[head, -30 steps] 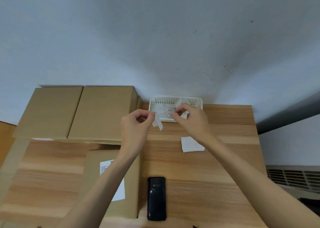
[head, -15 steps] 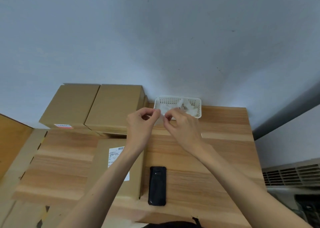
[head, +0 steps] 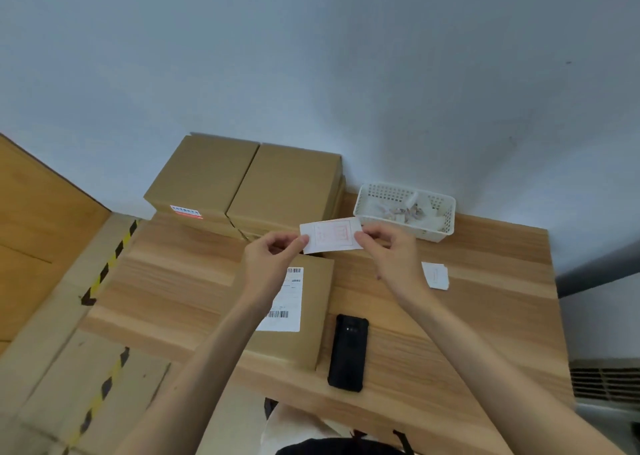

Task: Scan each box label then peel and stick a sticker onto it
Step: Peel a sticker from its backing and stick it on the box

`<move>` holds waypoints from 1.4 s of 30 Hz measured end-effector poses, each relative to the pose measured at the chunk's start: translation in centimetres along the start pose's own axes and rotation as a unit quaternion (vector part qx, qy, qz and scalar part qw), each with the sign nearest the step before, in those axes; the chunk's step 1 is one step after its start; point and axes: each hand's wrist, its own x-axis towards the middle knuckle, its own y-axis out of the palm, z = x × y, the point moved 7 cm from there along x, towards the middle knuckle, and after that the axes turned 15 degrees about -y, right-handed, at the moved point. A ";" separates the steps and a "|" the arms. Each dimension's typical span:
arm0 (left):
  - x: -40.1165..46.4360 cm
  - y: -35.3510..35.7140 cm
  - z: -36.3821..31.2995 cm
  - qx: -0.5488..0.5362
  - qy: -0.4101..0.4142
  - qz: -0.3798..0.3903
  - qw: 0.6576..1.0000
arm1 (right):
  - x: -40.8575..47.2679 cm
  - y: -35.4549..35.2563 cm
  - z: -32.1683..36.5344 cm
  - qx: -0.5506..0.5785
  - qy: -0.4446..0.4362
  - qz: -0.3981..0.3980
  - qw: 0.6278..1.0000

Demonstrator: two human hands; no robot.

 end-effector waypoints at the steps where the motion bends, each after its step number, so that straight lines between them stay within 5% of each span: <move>1: 0.4 -0.6 0.5 -0.006 -0.008 0.012 1.000 | -0.2 1.0 -0.3 0.004 0.009 0.005 1.000; 11: 6.2 -6.9 6.9 0.042 -0.057 0.051 0.996 | -2.8 10.4 -5.0 -0.107 0.095 0.025 0.989; 20: 9.3 -10.9 16.7 0.133 -0.110 0.100 0.980 | -9.6 18.2 -9.4 -0.276 0.160 0.082 0.944; 30: 11.9 -15.6 21.4 0.217 -0.117 0.105 0.963 | -13.5 25.8 -13.1 -0.289 0.234 0.149 0.916; 42: 13.6 -16.4 23.8 0.270 -0.119 0.117 0.948 | -13.9 27.6 -14.6 -0.326 0.269 0.139 0.896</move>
